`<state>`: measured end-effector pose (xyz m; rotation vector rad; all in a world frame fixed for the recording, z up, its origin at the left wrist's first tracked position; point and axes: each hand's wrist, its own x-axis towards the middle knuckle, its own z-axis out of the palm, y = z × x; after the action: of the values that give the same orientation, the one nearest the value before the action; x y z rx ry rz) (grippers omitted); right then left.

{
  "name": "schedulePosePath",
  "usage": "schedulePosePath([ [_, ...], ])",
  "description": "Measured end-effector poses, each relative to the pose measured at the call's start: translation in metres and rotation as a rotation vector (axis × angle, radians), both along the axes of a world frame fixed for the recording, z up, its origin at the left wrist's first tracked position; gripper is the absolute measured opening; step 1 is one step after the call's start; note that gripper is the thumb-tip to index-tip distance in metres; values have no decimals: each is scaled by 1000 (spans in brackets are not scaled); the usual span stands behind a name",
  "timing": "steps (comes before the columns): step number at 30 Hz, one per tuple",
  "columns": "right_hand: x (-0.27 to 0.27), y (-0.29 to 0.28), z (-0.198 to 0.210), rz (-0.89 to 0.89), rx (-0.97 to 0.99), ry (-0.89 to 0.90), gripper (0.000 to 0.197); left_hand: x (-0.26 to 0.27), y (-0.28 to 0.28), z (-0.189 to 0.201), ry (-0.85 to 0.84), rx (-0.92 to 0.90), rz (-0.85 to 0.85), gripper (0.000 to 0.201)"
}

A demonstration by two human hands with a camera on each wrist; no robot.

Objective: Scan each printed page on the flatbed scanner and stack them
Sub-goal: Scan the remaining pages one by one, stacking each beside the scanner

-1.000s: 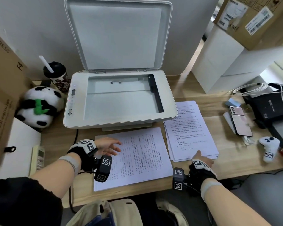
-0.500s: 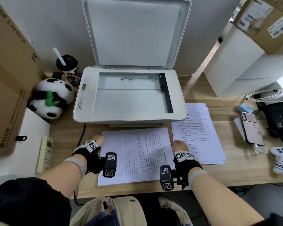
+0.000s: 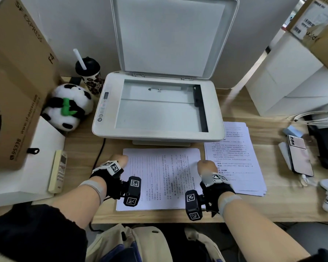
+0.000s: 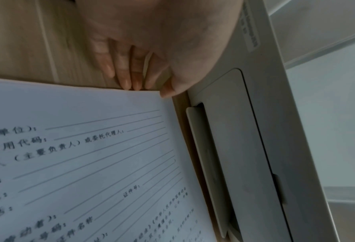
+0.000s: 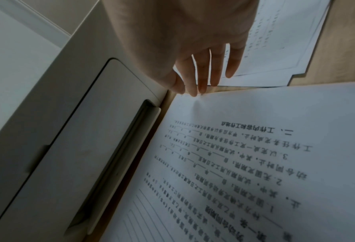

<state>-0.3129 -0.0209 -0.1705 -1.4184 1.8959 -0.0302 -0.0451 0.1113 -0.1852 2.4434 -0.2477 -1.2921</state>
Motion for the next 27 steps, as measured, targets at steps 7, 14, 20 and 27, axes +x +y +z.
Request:
schedulePosePath([
  [7,-1,3,6,37,48,-127,36,-2,1,1,-27,-7,-35,27],
  [14,-2,6,7,-19,1,-168,35,-1,2,-1,-81,34,-94,28],
  [20,-5,7,9,27,8,-124,36,0,2,5,-75,62,-161,23],
  [27,-4,10,7,32,18,-81,38,-1,5,1,-73,53,-148,25],
])
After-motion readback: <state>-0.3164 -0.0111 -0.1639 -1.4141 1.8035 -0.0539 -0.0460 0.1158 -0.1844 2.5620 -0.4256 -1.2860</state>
